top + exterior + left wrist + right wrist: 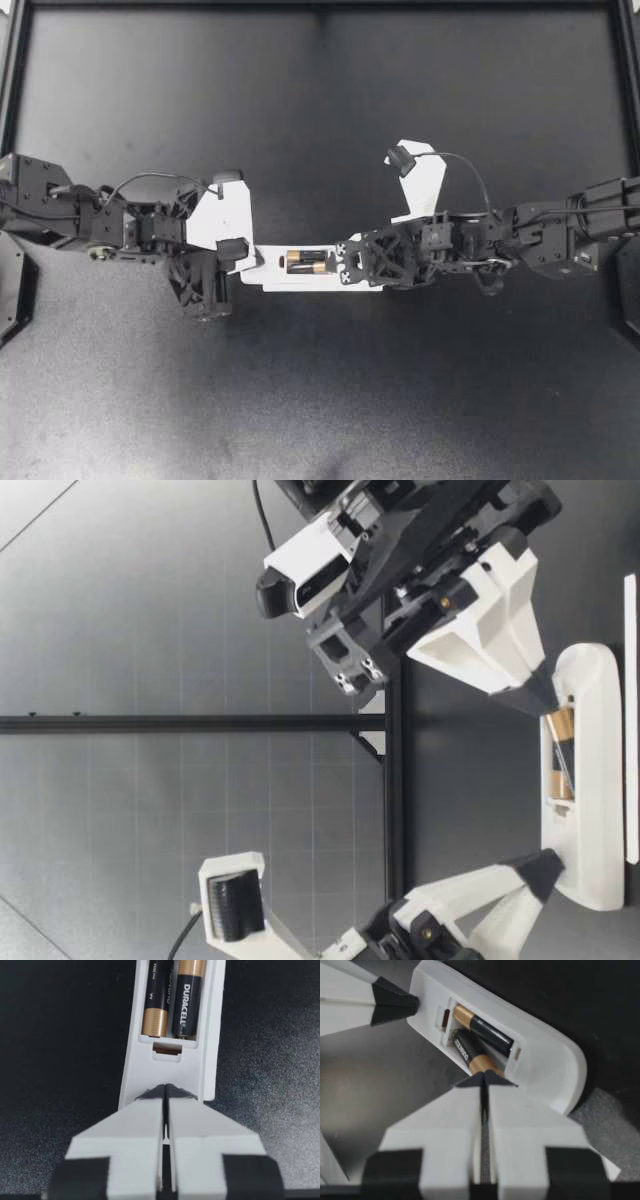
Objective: Place the battery into the slot of the remote controller.
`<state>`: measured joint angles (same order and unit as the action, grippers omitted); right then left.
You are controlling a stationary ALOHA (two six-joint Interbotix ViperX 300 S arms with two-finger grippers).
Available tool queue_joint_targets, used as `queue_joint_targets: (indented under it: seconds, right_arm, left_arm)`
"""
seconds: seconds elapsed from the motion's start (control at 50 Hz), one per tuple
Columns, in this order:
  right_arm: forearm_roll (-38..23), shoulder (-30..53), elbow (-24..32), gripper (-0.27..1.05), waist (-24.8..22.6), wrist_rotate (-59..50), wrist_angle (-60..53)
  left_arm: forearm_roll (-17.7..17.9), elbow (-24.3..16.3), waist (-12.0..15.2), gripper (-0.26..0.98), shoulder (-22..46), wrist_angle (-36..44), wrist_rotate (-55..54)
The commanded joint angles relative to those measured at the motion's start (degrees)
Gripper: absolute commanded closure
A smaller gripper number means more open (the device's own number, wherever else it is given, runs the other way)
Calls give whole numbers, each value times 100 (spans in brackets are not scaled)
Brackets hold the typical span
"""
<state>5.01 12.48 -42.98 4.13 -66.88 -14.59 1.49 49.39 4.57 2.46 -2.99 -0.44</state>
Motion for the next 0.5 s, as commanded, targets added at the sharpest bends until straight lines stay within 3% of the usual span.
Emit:
queue_joint_targets:
  seconds: [0.0, 0.48]
  right_arm:
    - [-44, -18, 158, 88, -18, 9, 26]
    - [-185, -308, -18, 88, 9, 193, 281]
  left_arm:
    - [0, 35, 18, 87, 18, -53, -18]
    - [9, -26, 18, 87, 0, -18, -18]
